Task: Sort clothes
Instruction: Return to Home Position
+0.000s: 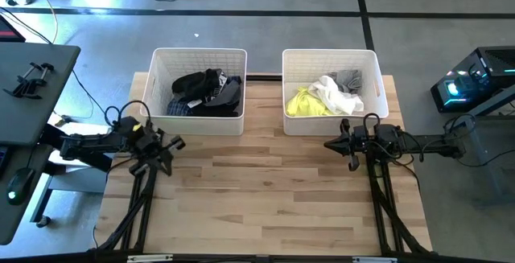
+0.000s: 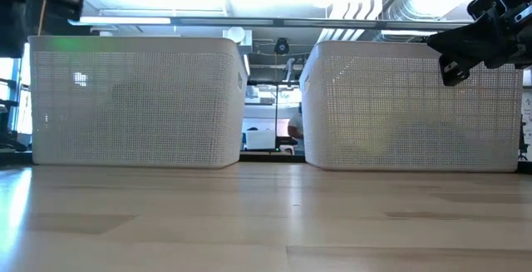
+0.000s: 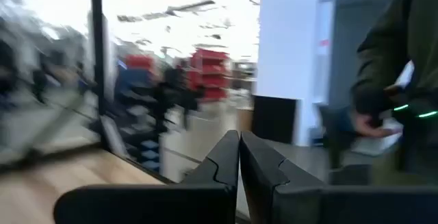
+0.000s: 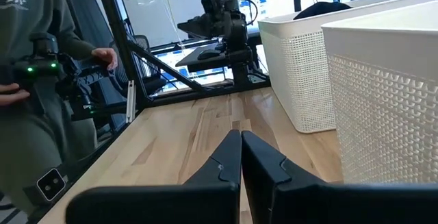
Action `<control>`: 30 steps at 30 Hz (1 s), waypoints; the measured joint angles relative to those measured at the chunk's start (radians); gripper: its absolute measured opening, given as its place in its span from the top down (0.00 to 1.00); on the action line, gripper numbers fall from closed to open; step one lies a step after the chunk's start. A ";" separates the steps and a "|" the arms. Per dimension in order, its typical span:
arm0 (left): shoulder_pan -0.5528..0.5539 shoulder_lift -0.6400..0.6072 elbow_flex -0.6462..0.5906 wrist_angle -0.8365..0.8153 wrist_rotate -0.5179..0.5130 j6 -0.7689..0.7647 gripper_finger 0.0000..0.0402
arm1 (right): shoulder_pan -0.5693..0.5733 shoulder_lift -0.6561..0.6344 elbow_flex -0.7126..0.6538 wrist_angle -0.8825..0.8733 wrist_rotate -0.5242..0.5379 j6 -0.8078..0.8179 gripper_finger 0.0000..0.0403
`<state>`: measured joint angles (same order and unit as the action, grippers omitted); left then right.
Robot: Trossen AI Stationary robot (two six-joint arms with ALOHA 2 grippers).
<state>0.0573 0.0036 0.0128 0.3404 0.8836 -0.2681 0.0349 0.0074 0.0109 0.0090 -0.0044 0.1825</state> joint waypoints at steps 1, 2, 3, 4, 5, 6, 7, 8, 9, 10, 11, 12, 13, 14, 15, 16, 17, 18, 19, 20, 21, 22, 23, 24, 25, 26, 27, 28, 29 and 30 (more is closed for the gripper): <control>0.002 0.000 0.000 -0.008 0.027 -0.042 0.98 | 0.000 0.000 0.000 0.000 0.000 0.000 1.00; 0.003 0.000 0.000 -0.014 0.055 -0.079 0.98 | 0.000 0.000 0.000 0.000 0.000 0.000 1.00; 0.003 0.000 0.000 -0.025 0.056 -0.104 0.97 | 0.000 0.000 0.000 0.000 0.000 0.000 1.00; 0.003 0.000 0.000 -0.036 0.017 -0.124 0.96 | 0.000 0.000 0.000 0.000 0.000 0.000 1.00; 0.003 0.000 0.000 -0.040 -0.051 -0.134 0.96 | 0.000 0.000 0.000 0.000 0.000 0.000 1.00; 0.003 0.000 0.000 -0.038 -0.129 -0.138 0.95 | 0.000 0.000 0.000 0.000 0.000 0.000 1.00; 0.003 0.000 0.000 -0.030 -0.205 -0.137 0.94 | 0.000 0.000 0.000 0.000 0.000 0.000 1.00; 0.003 0.000 0.000 -0.020 -0.281 -0.125 0.94 | 0.000 0.000 0.000 0.000 0.000 0.000 1.00; 0.003 0.000 0.000 -0.018 -0.352 -0.111 0.94 | 0.000 0.000 0.000 0.000 0.000 0.000 1.00; 0.002 0.000 0.000 -0.028 -0.421 -0.099 0.94 | 0.000 0.000 0.000 0.000 0.000 0.000 1.00; 0.001 0.000 0.000 -0.045 -0.489 -0.091 0.94 | 0.000 0.000 0.000 0.000 0.000 0.000 1.00; 0.000 0.000 0.000 -0.061 -0.555 -0.084 0.94 | 0.000 0.000 0.000 0.000 0.000 0.000 1.00; 0.000 0.000 0.000 -0.071 -0.605 -0.078 0.94 | 0.000 0.000 0.000 0.000 0.000 0.000 1.00; 0.000 0.000 0.000 -0.076 -0.641 -0.070 0.94 | 0.000 0.000 0.000 0.000 0.000 0.000 1.00; 0.000 0.000 0.000 -0.080 -0.667 -0.065 0.94 | 0.000 0.000 0.000 0.000 0.000 0.000 1.00; -0.001 0.000 0.000 -0.086 -0.679 -0.058 0.93 | 0.000 0.000 0.000 0.000 0.000 0.000 1.00; 0.000 0.000 0.000 -0.093 -0.683 -0.048 0.93 | 0.000 0.000 0.000 0.000 0.000 0.000 1.00; 0.000 0.000 0.000 -0.102 -0.683 -0.031 0.94 | 0.000 0.000 0.000 0.000 0.000 0.000 1.00; 0.000 0.000 0.000 -0.111 -0.688 -0.009 0.94 | 0.000 0.000 0.000 0.000 0.000 0.000 1.00; 0.000 0.000 0.000 -0.121 -0.700 0.016 0.94 | 0.000 0.000 0.000 0.000 0.000 0.000 1.00; 0.000 0.000 0.000 -0.135 -0.709 0.043 0.94 | 0.000 0.000 0.000 0.000 0.000 0.000 1.00; 0.000 0.000 0.000 -0.153 -0.716 0.068 0.94 | 0.000 0.000 0.000 0.000 0.000 0.000 1.00; 0.000 0.000 0.000 -0.172 -0.722 0.087 0.94 | 0.000 0.000 0.000 0.000 0.000 0.000 1.00; 0.000 0.000 0.000 -0.185 -0.725 0.108 0.94 | 0.000 0.000 0.000 0.000 0.000 0.000 1.00; 0.000 0.000 0.000 -0.191 -0.726 0.132 0.94 | 0.000 0.000 0.000 0.000 0.000 0.000 1.00; 0.000 0.000 0.000 -0.195 -0.727 0.169 0.94 | 0.000 0.000 0.000 0.000 0.000 0.000 1.00; 0.000 0.000 0.000 -0.199 -0.726 0.210 0.94 | 0.000 0.000 0.000 0.000 0.000 0.000 1.00; 0.000 0.000 0.000 -0.205 -0.722 0.248 0.94 | 0.000 0.000 0.000 0.000 0.000 0.000 1.00; 0.000 0.000 0.000 -0.214 -0.715 0.276 0.94 | 0.000 0.000 0.000 0.000 0.000 0.000 1.00; 0.000 0.000 0.000 -0.221 -0.712 0.287 0.94 | 0.000 0.000 0.000 0.000 0.000 0.000 1.00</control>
<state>0.0578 0.0036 0.0128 0.1196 0.1721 0.0193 0.0349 0.0074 0.0109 0.0090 -0.0044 0.1825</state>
